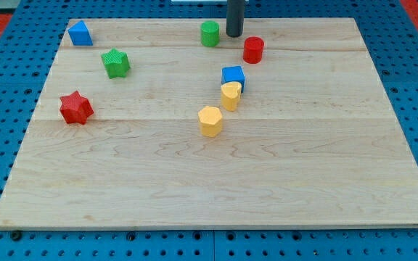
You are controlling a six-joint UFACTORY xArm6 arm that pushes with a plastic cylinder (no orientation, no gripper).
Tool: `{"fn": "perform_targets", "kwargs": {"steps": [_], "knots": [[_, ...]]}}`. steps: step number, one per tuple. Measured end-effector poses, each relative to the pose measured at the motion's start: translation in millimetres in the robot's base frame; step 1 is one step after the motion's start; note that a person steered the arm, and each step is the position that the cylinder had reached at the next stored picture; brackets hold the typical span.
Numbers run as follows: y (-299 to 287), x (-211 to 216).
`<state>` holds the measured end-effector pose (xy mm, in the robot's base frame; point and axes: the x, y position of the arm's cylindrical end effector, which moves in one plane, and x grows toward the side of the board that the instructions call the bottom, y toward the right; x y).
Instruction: Push the red circle towards the top right side of the board
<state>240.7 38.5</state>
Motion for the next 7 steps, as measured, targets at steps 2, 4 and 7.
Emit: {"fn": "perform_targets", "kwargs": {"steps": [2,4,7], "knots": [[-38.6,17.9],[9.4,36.0],[45.8,30.8]]}}
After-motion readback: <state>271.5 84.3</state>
